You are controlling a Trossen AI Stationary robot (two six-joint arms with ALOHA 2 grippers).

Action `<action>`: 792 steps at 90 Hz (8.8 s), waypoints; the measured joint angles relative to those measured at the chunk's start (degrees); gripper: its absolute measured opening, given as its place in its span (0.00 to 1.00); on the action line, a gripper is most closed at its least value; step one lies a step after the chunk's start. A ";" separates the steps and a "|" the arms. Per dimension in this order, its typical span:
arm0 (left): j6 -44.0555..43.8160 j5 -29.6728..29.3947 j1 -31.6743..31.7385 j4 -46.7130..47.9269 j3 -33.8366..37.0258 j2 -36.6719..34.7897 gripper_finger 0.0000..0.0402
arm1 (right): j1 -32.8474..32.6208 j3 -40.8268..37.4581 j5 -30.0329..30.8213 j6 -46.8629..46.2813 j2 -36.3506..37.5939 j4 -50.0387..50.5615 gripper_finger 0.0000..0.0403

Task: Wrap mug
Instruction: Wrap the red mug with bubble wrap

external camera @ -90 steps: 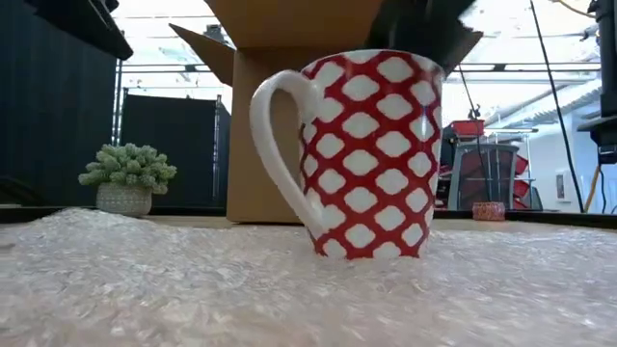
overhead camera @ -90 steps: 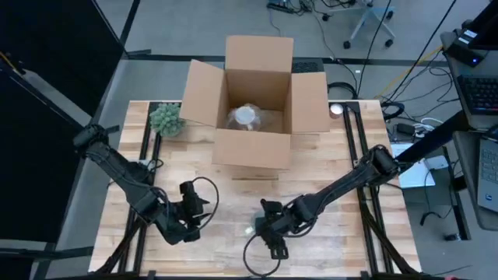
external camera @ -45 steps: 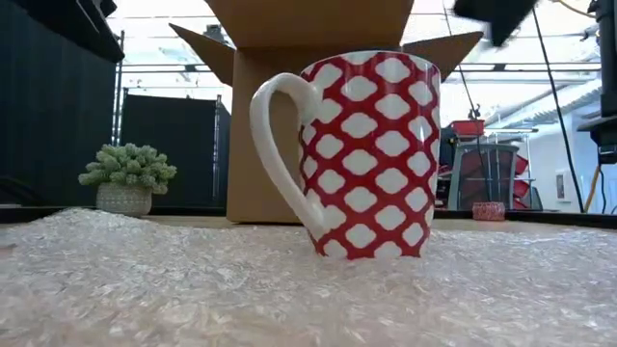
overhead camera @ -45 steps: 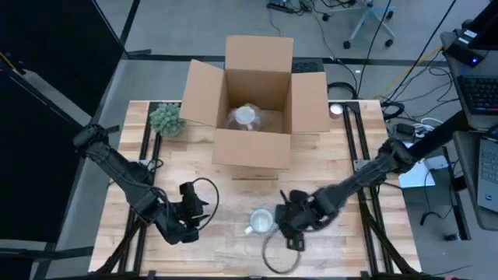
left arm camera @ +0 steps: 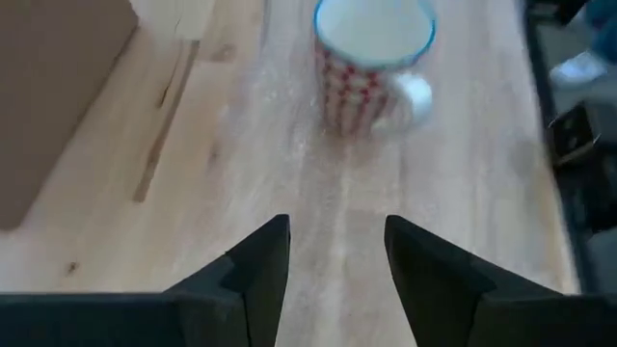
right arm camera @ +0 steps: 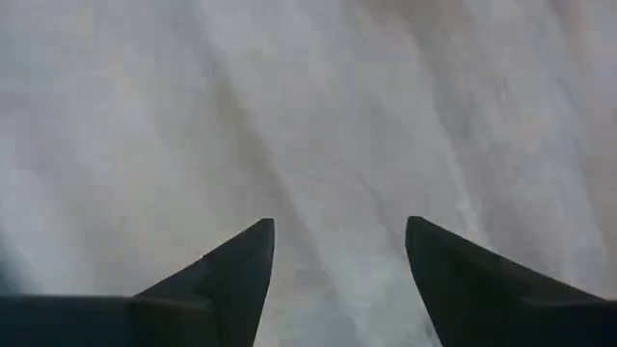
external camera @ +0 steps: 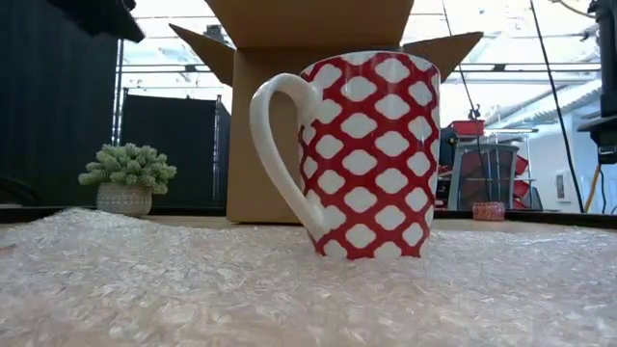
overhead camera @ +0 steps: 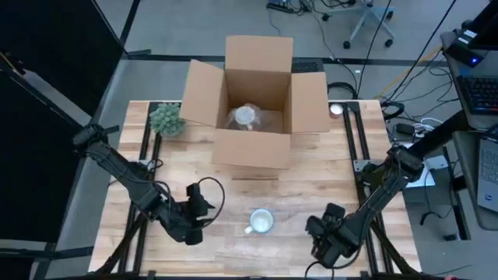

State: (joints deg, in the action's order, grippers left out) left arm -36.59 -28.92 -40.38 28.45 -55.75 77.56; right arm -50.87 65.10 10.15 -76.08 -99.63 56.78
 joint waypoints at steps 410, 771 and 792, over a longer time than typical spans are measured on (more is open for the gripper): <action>12.91 3.25 5.53 -21.46 1.05 4.85 0.40 | 29.91 19.37 6.01 58.43 2.89 -27.61 0.59; 11.54 6.98 12.27 -55.23 3.56 27.36 0.40 | 10.42 23.30 21.46 52.60 -8.37 -19.37 0.63; 11.64 6.55 12.13 -55.47 3.58 27.36 0.40 | 10.68 23.30 21.18 54.34 -8.37 -19.09 0.64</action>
State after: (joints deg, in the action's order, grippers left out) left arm -24.95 -22.37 -28.25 -27.03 -52.16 104.92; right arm -40.18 88.40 31.33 -21.75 -108.01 37.69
